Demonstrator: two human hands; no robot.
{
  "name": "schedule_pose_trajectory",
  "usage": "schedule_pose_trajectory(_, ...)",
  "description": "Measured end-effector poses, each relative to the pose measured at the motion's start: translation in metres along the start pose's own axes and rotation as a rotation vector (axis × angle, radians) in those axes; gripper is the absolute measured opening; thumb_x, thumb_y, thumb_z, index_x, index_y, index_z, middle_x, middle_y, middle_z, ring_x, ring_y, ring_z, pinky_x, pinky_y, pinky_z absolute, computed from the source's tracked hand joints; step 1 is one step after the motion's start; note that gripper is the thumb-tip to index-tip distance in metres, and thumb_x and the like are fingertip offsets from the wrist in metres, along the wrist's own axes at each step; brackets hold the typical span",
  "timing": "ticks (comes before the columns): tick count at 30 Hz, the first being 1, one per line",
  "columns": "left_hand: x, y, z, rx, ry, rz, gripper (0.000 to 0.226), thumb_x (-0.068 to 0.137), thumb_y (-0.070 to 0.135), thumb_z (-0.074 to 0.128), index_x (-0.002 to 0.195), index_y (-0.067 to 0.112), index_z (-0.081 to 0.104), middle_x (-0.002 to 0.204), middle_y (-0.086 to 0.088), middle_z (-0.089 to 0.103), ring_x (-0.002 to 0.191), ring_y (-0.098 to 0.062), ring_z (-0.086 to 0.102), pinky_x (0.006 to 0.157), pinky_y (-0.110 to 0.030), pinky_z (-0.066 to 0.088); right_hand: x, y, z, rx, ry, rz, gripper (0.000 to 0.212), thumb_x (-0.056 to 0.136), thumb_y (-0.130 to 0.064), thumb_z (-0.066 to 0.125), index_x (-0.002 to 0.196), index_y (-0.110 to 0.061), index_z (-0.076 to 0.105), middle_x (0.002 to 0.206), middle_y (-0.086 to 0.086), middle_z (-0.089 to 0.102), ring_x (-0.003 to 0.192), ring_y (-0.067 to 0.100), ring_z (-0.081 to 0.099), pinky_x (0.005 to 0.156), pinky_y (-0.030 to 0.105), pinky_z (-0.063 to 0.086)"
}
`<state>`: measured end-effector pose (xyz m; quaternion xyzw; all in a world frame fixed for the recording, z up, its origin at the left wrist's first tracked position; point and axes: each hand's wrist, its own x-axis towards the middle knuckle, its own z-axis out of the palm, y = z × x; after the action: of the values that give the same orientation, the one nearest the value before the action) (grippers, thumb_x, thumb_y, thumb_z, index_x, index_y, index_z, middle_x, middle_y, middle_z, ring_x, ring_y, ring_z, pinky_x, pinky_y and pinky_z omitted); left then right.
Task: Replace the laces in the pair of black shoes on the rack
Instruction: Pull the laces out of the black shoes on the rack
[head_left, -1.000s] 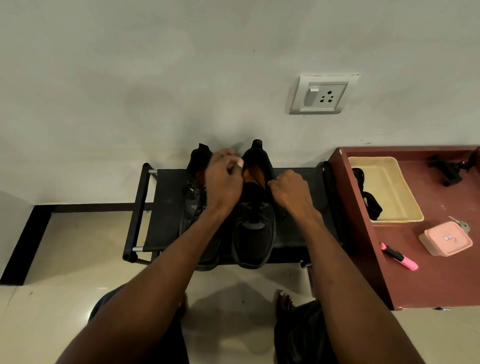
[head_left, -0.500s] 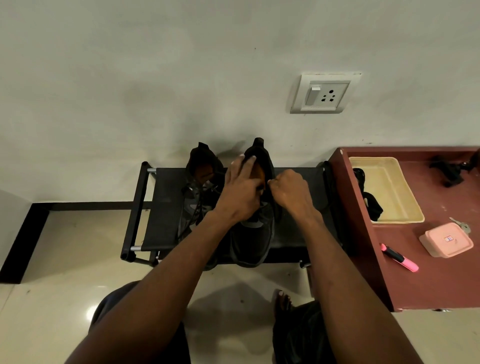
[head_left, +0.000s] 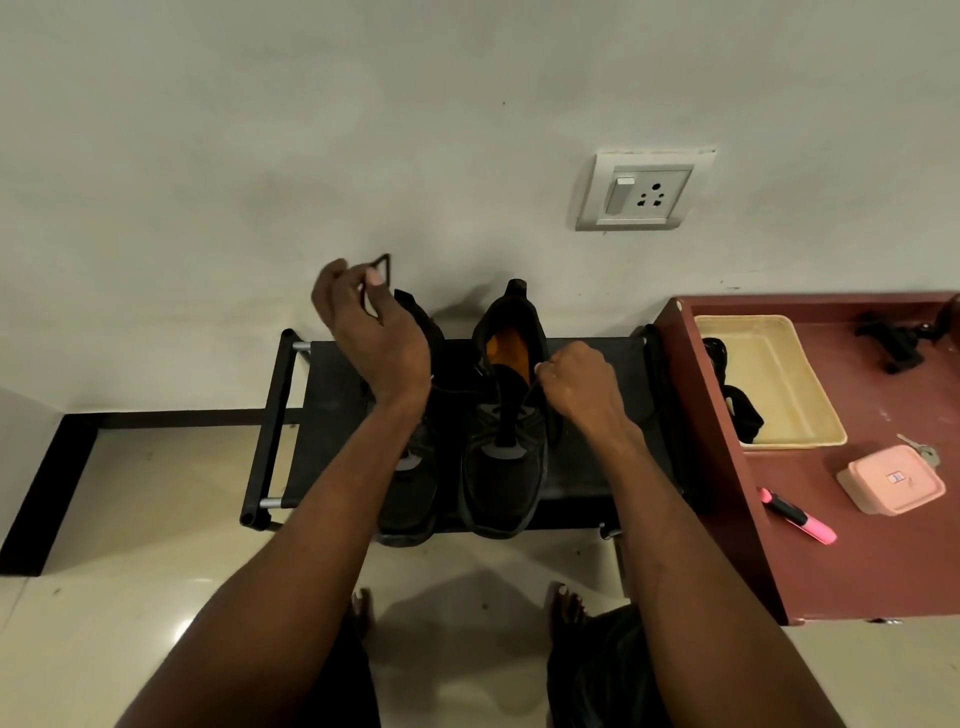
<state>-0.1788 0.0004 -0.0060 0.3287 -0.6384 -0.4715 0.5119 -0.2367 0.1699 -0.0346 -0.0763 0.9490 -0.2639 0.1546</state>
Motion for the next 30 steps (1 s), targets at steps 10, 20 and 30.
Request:
schedule_pose_trajectory(10,-0.040,-0.024,0.005,0.825,-0.919,-0.003,0.039,0.091,0.054,0.061,0.080,0.018,0.054,0.077,-0.002,0.061,0.075,-0.028,0.063,0.063,-0.032,0.041,-0.007,-0.005,0.013,-0.080,0.032,-0.038,0.044,0.091,-0.049,0.059,0.067,-0.014,0.047,0.070,0.007,0.060,0.070,0.031,0.061,0.073,0.042,0.049)
schedule_pose_trajectory(20,-0.025,-0.030,-0.002,0.865,-0.957,-0.122,0.018,0.085,0.022,0.060,0.087,0.004,0.064,0.076,-0.011,0.063,0.064,-0.025,0.062,0.052,-0.029,0.045,-0.008,0.000,-0.005,-0.029,0.053,0.134,0.024,0.084,-0.021,0.057,0.064,-0.010,0.052,0.067,0.006,0.056,0.075,0.033,0.061,0.084,0.042,0.051)
schedule_pose_trajectory(30,-0.051,-0.036,0.013,0.717,-1.286,0.326,0.031,0.096,0.030,0.060,0.120,0.015,0.072,0.157,-0.012,0.036,0.150,-0.029,0.016,0.124,-0.040,0.008,0.003,0.004,0.000,0.135,-0.060,0.106,0.034,0.087,-0.027,0.064,0.060,-0.008,0.053,0.067,0.007,0.059,0.070,0.029,0.060,0.060,0.034,0.041)
